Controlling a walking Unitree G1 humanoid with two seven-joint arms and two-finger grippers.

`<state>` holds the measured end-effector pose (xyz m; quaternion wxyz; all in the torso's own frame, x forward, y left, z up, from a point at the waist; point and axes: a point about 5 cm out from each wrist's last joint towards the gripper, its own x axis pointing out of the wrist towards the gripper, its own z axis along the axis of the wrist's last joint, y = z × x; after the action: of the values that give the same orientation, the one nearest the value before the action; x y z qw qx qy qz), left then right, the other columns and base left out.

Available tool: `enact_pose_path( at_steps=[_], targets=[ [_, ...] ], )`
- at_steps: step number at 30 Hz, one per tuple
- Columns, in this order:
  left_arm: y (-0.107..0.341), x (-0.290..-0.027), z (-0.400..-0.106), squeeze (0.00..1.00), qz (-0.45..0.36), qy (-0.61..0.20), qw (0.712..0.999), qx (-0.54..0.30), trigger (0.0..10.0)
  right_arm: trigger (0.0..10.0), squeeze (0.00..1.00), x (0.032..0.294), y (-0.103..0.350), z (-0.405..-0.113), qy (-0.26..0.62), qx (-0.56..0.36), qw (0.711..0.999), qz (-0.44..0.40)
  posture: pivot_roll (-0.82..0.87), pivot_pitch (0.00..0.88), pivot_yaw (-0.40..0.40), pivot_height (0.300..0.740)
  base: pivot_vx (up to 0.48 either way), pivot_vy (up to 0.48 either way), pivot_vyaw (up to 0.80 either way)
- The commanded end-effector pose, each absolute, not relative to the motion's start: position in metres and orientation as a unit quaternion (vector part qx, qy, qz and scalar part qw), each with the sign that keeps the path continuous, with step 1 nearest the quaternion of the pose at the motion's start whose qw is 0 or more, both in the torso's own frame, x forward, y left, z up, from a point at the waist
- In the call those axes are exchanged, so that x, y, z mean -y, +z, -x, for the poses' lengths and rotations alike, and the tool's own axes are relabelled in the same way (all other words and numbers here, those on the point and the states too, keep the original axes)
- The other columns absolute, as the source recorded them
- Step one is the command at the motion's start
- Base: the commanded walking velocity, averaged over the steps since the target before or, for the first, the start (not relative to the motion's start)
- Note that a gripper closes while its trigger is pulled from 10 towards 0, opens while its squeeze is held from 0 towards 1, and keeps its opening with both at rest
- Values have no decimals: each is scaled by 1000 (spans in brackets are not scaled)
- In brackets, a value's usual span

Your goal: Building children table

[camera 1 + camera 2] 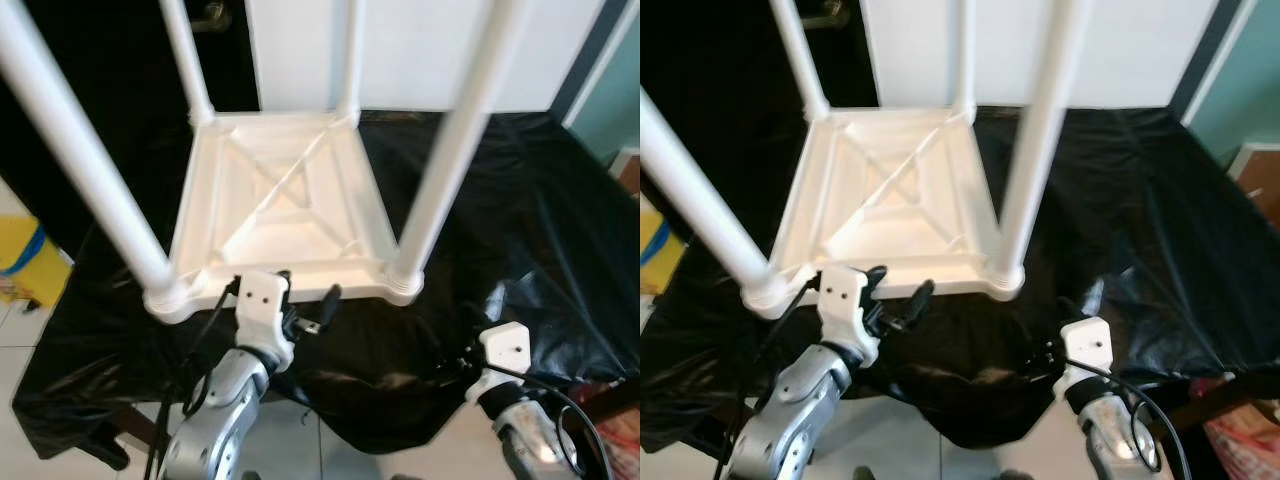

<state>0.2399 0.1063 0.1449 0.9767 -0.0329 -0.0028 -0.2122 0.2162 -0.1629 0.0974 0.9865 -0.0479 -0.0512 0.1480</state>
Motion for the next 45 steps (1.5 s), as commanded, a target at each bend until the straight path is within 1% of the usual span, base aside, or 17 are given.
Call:
enact_pose_path(
  at_steps=[1, 8, 13, 14, 16, 18, 19, 21, 22, 24, 25, 27, 30, 32, 38, 40, 45],
  targets=[
    [145, -100, -238, 0, 33, -225, 974, 1, 10000, 10000, 0, 170, 95, -214, 140, 44, 988, 53, -123, 84, -18, 740, 0, 0, 0],
    [146, -96, -240, 0, 4, -240, 971, 2, 10000, 10000, 0, 172, 95, -215, 129, 40, 989, 54, -122, 90, -23, 740, 0, 0, 0],
    [149, -91, -241, 0, -12, -273, 962, 9, 10000, 10000, 0, 169, 96, -217, 108, 35, 992, 47, -123, 90, -23, 740, 0, 0, 0],
    [151, -90, -240, 0, -6, -289, 957, 15, 10000, 10000, 1000, 168, 97, -218, 103, 38, 993, 44, -126, 91, -21, 740, 0, 0, 0],
    [153, -89, -240, 0, -2, -299, 954, 18, 10000, 10000, 1000, 167, 98, -218, 99, 41, 993, 41, -127, 91, -19, 740, 0, 0, 0],
    [158, -87, -238, 0, 8, -332, 943, 32, 10000, 10000, 1000, 167, 103, -220, 82, 52, 994, 43, -132, 91, -15, 740, 0, 0, 0],
    [160, -87, -237, 59, 10, -338, 940, 35, 10000, 10000, 1000, 167, 104, -220, 78, 55, 995, 43, -132, 91, -15, 740, 0, 0, 0],
    [161, -85, -237, 67, 14, -351, 936, 36, 10000, 10000, 1000, 169, 107, -222, 62, 58, 995, 47, -133, 91, -16, 740, 0, 0, 0],
    [162, -84, -236, 0, 13, -360, 932, 36, 10000, 10000, 988, 170, 110, -226, 46, 61, 996, 46, -135, 91, -14, 740, 0, 0, 0],
    [162, -84, -236, 0, 12, -366, 930, 36, 10000, 10000, 988, 171, 113, -229, 35, 63, 996, 44, -135, 91, -14, 740, 0, 0, 0],
    [162, -82, -236, 0, 10, -373, 927, 33, 10000, 10000, 0, 171, 117, -235, 22, 66, 997, 38, -134, 89, -12, 740, 0, 0, 0],
    [161, -81, -237, 0, 7, -376, 926, 31, 10000, 10000, 0, 170, 120, -240, 15, 68, 997, 34, -133, 89, -13, 740, 0, 0, 0],
    [159, -78, -234, 0, 8, -401, 916, 14, 10000, 10000, 0, 167, 131, -257, -6, 75, 997, 31, -128, 84, -12, 740, 0, 0, 0],
    [157, -78, -234, 0, 4, -406, 914, 8, 10000, 10000, 0, 165, 134, -260, -6, 79, 996, 31, -128, 83, -13, 740, 0, 0, 0],
    [149, -76, -229, 0, -15, -426, 905, -20, 10000, 10000, 0, 157, 143, -272, 5, 90, 996, 26, -119, 79, -20, 740, 0, 0, 0],
    [145, -73, -225, 0, -29, -438, 898, -38, 10000, 10000, 0, 149, 152, -287, 23, 97, 995, 32, -116, 77, -26, 740, 0, 0, 0],
    [145, -73, -228, 0, -36, -433, 900, -35, 10000, 10000, 0, 146, 154, -294, 36, 95, 994, 40, -109, 73, -34, 740, 0, 0, 0]
  ],
)
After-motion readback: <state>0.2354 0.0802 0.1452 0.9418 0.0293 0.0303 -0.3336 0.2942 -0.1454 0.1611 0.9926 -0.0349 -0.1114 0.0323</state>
